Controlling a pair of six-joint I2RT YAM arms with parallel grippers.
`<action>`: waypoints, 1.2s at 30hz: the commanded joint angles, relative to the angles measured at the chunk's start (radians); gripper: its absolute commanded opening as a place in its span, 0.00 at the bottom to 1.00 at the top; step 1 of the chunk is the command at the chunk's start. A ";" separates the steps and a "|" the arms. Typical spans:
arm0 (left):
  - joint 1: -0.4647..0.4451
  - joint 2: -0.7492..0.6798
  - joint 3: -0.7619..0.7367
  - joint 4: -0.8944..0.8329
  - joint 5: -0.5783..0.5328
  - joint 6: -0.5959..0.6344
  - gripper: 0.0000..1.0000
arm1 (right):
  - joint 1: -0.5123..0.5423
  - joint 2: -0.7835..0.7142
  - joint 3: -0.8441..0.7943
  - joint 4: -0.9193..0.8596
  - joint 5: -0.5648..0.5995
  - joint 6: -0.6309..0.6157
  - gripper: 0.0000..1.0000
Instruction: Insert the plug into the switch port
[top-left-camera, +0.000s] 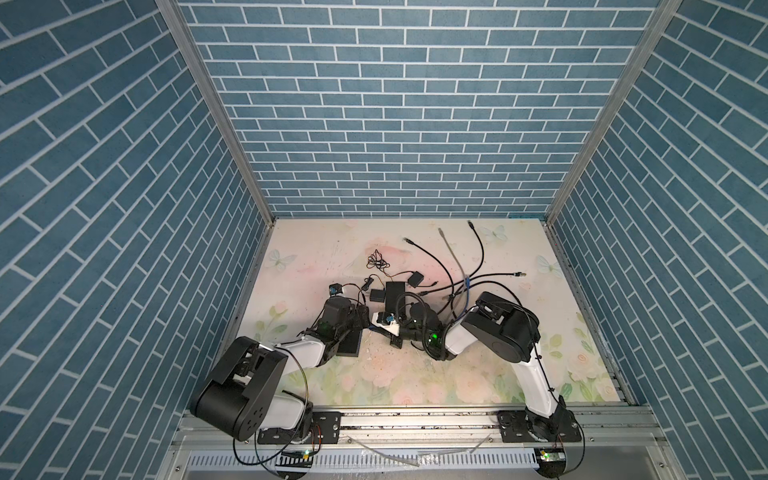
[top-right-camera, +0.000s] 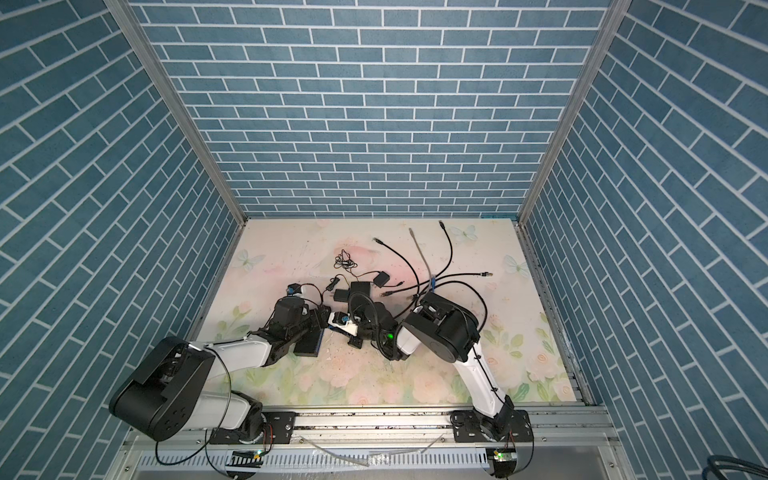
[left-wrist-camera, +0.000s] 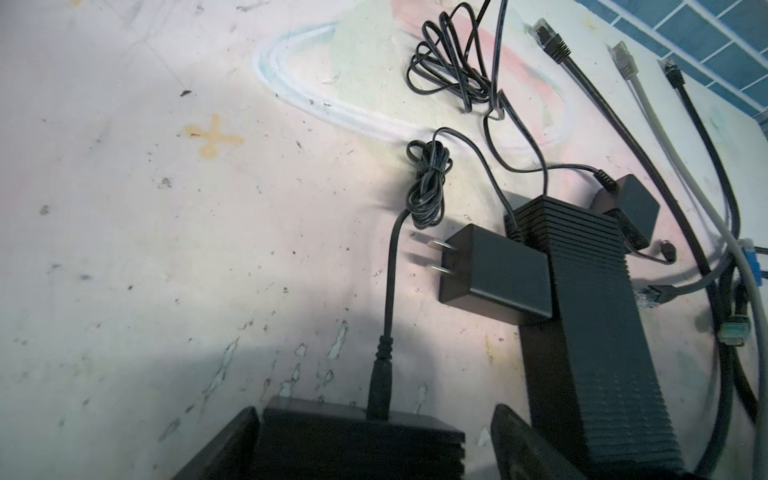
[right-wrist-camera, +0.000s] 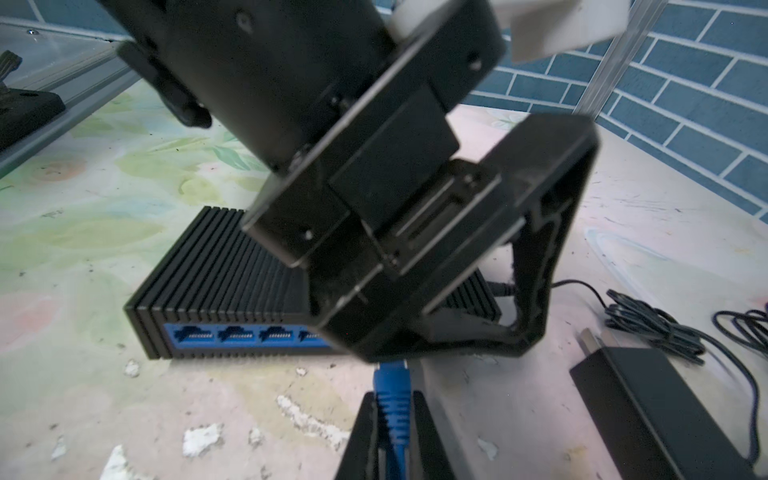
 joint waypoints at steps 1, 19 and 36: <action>-0.008 -0.002 -0.030 0.029 0.114 -0.042 0.87 | 0.022 0.040 0.035 -0.061 -0.024 0.012 0.00; -0.037 -0.023 -0.078 0.155 0.199 -0.121 0.84 | 0.046 0.031 0.132 -0.135 -0.054 -0.007 0.00; -0.089 0.035 -0.070 0.255 0.260 -0.108 0.83 | 0.058 0.026 0.219 -0.202 -0.091 -0.026 0.00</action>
